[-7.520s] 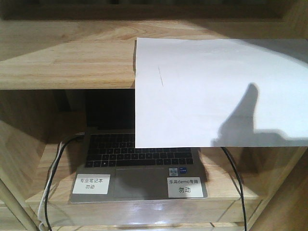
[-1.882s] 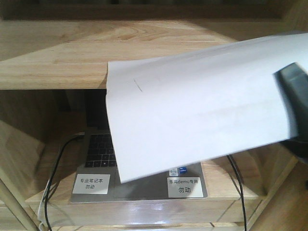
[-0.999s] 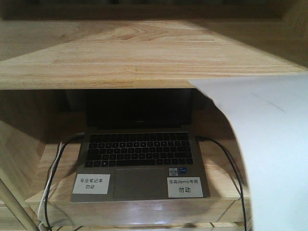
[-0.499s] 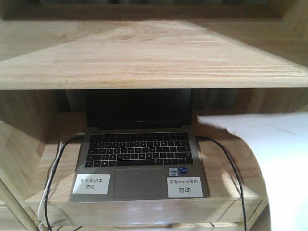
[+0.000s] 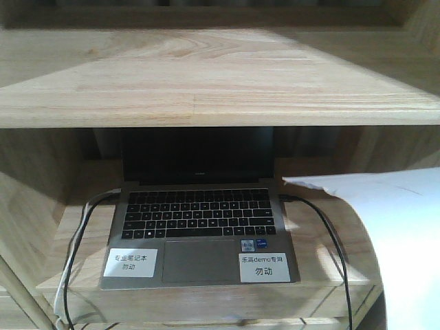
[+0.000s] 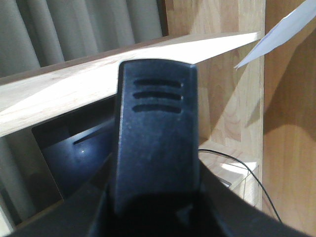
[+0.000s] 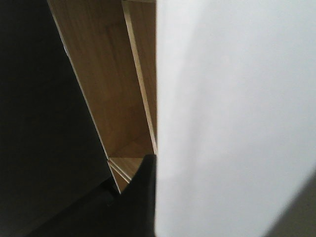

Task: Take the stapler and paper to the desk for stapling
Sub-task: 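Grasp the paper edge with the right gripper and pull it off the shelf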

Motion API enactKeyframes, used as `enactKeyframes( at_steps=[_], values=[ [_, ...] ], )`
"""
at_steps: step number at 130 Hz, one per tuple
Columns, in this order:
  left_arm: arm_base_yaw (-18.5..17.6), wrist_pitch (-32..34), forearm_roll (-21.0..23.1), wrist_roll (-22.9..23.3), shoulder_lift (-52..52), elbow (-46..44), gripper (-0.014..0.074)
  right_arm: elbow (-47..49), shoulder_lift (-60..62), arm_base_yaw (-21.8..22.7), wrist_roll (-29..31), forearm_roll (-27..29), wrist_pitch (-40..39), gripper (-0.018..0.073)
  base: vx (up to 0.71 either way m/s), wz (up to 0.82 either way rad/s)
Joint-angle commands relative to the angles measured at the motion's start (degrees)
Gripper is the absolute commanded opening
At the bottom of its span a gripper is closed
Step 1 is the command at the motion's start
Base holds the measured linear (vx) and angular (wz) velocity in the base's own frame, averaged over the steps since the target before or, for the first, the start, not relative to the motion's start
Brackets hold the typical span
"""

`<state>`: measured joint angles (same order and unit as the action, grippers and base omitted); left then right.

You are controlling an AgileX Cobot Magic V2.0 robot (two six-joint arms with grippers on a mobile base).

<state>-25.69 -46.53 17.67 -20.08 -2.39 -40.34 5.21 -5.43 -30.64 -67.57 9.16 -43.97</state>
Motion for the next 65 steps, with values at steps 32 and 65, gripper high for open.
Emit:
enactKeyframes(
  at_steps=[32,65],
  values=[
    [0.04,6.6,1.43,-0.01,-1.14,-1.4,-0.0006,1.61,-0.66,0.33,0.83,-1.26,-2.21,-0.0006,0.0,0.0],
    [0.04,6.6,1.43,-0.01,-1.14,-1.4,-0.0006,1.61,-0.66,0.33,0.83,-1.26,-2.21,-0.0006,0.0,0.0]
  ],
)
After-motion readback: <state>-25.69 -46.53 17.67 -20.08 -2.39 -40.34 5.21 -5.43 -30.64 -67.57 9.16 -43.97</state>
